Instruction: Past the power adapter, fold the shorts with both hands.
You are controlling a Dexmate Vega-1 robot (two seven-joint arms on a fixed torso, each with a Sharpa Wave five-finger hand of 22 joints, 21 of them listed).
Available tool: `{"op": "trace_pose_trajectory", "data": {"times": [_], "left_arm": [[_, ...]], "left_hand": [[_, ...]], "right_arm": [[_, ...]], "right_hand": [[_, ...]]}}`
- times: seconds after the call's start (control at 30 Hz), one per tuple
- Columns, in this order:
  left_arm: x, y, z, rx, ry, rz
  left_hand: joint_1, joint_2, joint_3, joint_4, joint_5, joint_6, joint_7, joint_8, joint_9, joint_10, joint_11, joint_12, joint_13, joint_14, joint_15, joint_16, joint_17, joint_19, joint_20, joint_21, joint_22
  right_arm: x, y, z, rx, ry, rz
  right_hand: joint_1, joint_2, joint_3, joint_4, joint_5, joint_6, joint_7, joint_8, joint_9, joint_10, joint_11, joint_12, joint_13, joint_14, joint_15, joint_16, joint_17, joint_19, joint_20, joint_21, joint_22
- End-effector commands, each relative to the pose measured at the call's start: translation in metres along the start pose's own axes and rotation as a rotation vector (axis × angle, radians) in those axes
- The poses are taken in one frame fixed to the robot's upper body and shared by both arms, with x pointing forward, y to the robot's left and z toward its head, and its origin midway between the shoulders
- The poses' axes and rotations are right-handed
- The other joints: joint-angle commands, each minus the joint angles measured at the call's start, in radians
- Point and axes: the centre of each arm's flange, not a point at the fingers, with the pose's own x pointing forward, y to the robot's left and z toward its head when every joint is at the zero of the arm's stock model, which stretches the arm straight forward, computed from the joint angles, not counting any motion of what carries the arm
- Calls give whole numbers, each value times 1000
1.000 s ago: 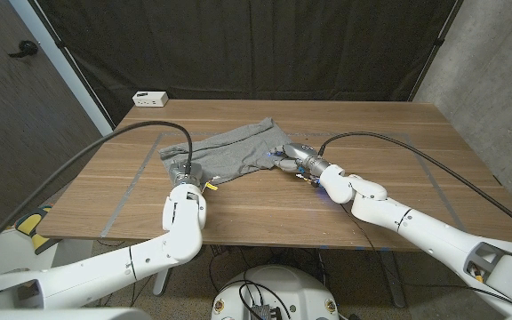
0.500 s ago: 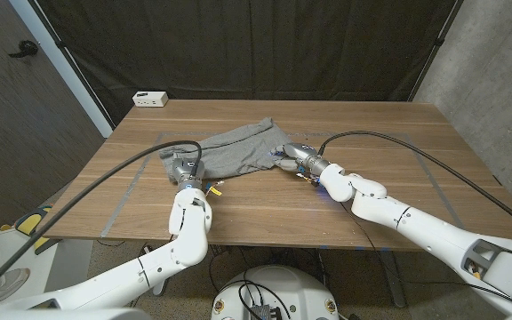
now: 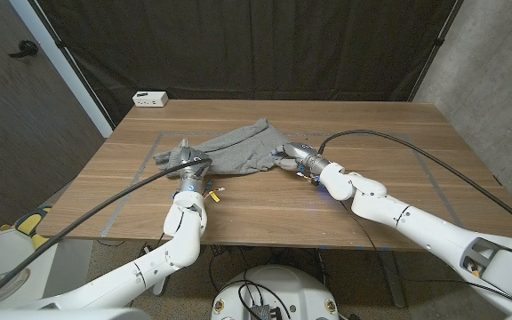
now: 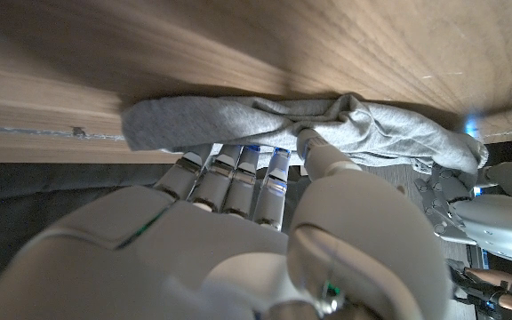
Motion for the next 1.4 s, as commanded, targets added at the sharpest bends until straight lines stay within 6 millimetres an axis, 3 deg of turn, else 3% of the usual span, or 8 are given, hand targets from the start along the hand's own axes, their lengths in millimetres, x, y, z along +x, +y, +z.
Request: {"op": "trace_pose_trajectory", "data": {"times": [0.03,0.13,0.3,0.8,0.87,1.03,1.2,1.4], "left_arm": [[20,2,-10,200,-123,164],[22,8,-14,234,-158,209],[25,17,-24,287,-214,289],[29,43,-54,400,-356,480],[30,44,-56,391,-368,487],[35,51,-69,374,-406,511],[40,55,-79,366,-429,533],[46,57,-90,406,-448,581]], "left_hand": [[5,-14,-4,-5,-9,8,-6,45,45,19,-6,6,19,16,-172,11,11,-14,-3,19,-5],[14,-20,-17,-8,-21,-1,-11,94,98,32,-6,9,37,27,-174,13,18,-21,-10,37,-11],[22,-24,-29,-9,-29,-7,-12,130,136,45,-7,14,52,50,-177,19,22,-24,-17,51,-16],[31,-30,-54,-8,-41,-12,-18,167,157,62,-8,19,76,92,-179,28,28,-28,-29,72,-22],[36,-31,-70,-7,-49,-11,-16,209,199,90,-7,32,95,137,-180,41,34,-29,-33,83,-26],[84,-30,-113,-11,-90,6,22,307,271,148,-4,118,215,272,-178,85,94,-59,-27,124,-22],[120,-41,-129,-16,-130,39,76,354,291,177,-2,190,314,326,-177,105,152,-79,-29,159,-21],[147,-63,-123,-13,-166,56,77,376,288,183,-3,233,385,335,-175,101,193,-85,-34,182,-24]], "right_arm": [[1,6,0,9,-3,17],[1,7,0,7,-3,21],[1,7,1,7,-8,20],[1,7,1,9,-13,11],[1,7,1,15,-13,9],[1,5,0,13,-13,0],[1,5,0,10,-13,-2],[3,5,0,12,-14,5]], "right_hand": [[2,11,0,-4,0,12,-1,8,2,7,0,2,-1,11,-49,7,3,17,12,2,4],[2,12,0,-4,0,13,-1,8,2,7,0,2,-1,11,-48,7,2,17,11,2,4],[1,13,1,-5,0,15,-2,7,2,7,-2,1,-2,10,-47,6,1,18,12,2,4],[0,18,-1,-8,-1,17,0,4,2,7,-2,-2,-5,9,-46,8,0,19,12,1,4],[0,17,-1,-9,-1,16,0,3,2,7,0,-2,-5,8,-46,8,-1,19,12,1,4],[1,18,-1,-11,-1,16,0,1,2,7,-1,-3,-6,9,-47,8,-3,20,11,0,4],[1,19,0,-12,-1,16,1,0,2,7,-1,-4,-7,10,-47,7,-4,20,12,0,4],[0,21,-1,-13,-1,15,1,-1,2,6,-2,-5,-8,9,-47,8,-4,21,12,0,4]]}}
